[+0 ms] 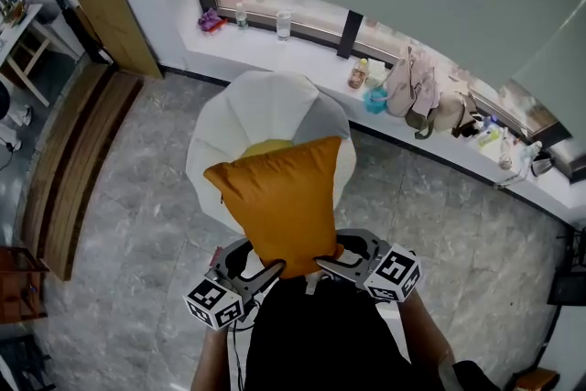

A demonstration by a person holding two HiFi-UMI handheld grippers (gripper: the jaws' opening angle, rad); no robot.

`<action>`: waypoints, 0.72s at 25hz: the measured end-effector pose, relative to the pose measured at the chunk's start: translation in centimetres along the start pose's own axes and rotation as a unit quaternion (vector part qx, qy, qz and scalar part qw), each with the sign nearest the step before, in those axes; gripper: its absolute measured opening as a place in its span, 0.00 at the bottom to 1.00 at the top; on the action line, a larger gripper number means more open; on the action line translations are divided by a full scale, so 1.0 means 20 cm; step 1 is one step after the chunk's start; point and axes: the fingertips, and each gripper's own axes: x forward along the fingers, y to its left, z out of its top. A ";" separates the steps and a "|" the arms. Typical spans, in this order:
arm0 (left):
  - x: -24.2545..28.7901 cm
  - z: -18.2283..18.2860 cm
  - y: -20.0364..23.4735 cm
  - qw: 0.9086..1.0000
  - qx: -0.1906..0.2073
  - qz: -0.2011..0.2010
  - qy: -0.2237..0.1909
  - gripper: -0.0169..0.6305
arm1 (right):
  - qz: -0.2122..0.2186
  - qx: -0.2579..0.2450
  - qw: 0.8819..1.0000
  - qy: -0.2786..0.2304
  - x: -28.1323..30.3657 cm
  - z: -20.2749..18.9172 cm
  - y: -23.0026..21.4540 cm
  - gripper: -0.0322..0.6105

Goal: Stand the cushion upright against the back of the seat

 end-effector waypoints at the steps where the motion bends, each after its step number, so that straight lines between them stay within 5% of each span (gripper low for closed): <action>1: 0.00 0.01 0.02 1.000 -0.010 -0.002 -0.006 0.56 | 0.000 0.006 1.000 -0.008 0.02 0.02 -0.01 0.40; 4: -0.01 0.04 0.08 1.000 -0.020 -0.013 -0.017 0.52 | 0.000 0.011 1.000 -0.016 0.08 0.06 -0.04 0.39; 10: 0.02 0.11 0.12 0.999 0.045 -0.014 -0.018 0.39 | -0.007 0.003 1.000 -0.005 0.12 0.06 -0.09 0.40; 18: 0.15 0.20 0.16 0.999 0.030 -0.010 -0.042 0.27 | -0.002 0.032 0.999 -0.025 0.10 0.11 -0.28 0.46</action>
